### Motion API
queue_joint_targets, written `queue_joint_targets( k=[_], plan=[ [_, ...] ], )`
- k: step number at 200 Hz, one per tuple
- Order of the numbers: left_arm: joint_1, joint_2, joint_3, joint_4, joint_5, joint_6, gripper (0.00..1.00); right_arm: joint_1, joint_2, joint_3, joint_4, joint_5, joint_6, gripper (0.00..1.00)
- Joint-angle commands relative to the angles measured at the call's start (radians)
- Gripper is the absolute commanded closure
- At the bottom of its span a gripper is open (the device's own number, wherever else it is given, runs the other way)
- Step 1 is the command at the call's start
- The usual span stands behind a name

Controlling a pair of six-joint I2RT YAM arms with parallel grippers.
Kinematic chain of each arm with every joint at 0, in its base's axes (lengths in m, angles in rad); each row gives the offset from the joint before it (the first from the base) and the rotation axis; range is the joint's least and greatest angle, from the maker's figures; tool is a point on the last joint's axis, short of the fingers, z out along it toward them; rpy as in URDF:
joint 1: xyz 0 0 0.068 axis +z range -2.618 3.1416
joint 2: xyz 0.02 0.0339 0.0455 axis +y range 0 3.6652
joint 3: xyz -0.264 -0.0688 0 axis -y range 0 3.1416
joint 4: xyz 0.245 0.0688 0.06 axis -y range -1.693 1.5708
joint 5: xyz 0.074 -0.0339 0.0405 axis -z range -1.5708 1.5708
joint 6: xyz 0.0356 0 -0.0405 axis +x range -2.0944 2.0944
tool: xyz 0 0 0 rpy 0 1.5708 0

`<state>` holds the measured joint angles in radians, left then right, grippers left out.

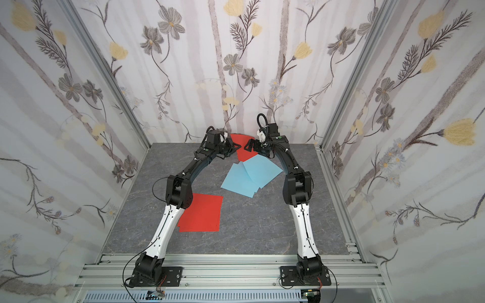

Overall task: Sort the scattered colored papers by color
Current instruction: Pick up the colored paper from the center of the board, then place the colored paper.

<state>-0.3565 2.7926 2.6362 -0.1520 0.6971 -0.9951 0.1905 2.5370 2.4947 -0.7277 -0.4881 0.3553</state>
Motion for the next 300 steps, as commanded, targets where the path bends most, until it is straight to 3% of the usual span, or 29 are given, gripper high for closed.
queue_joint_targets(
  k=[1, 25, 49, 66, 128, 159, 206, 270, 300],
  plan=[
    [0.007, -0.063, -0.006, -0.084, 0.074, 0.071, 1.00, -0.003, -0.034, -0.013, -0.009, -0.026, 0.004, 0.00],
    [0.025, -0.169, -0.068, -0.204, 0.105, 0.168, 1.00, -0.005, -0.072, -0.061, -0.009, -0.026, -0.002, 0.00],
    [0.049, -0.322, -0.224, -0.320, 0.123, 0.272, 1.00, -0.004, -0.118, -0.118, -0.007, -0.015, -0.014, 0.00],
    [0.076, -0.466, -0.397, -0.359, 0.127, 0.326, 1.00, -0.004, -0.150, -0.150, -0.007, 0.003, -0.024, 0.00],
    [0.166, -1.061, -1.243, -0.164, 0.183, 0.249, 1.00, -0.004, -0.217, -0.236, -0.006, 0.017, -0.015, 0.00],
    [0.174, -1.301, -1.501, -0.217, 0.214, 0.282, 1.00, 0.004, -0.233, -0.283, -0.003, 0.009, -0.021, 0.00],
    [0.202, -1.460, -1.608, -0.489, 0.237, 0.484, 1.00, 0.032, -0.260, -0.341, 0.007, 0.011, -0.038, 0.00],
    [0.199, -1.410, -1.584, -0.734, 0.189, 0.755, 1.00, 0.047, -0.269, -0.356, 0.017, 0.009, -0.032, 0.00],
    [0.199, -1.385, -1.569, -0.743, 0.206, 0.796, 1.00, 0.049, -0.272, -0.371, 0.022, 0.010, -0.034, 0.00]
  ],
)
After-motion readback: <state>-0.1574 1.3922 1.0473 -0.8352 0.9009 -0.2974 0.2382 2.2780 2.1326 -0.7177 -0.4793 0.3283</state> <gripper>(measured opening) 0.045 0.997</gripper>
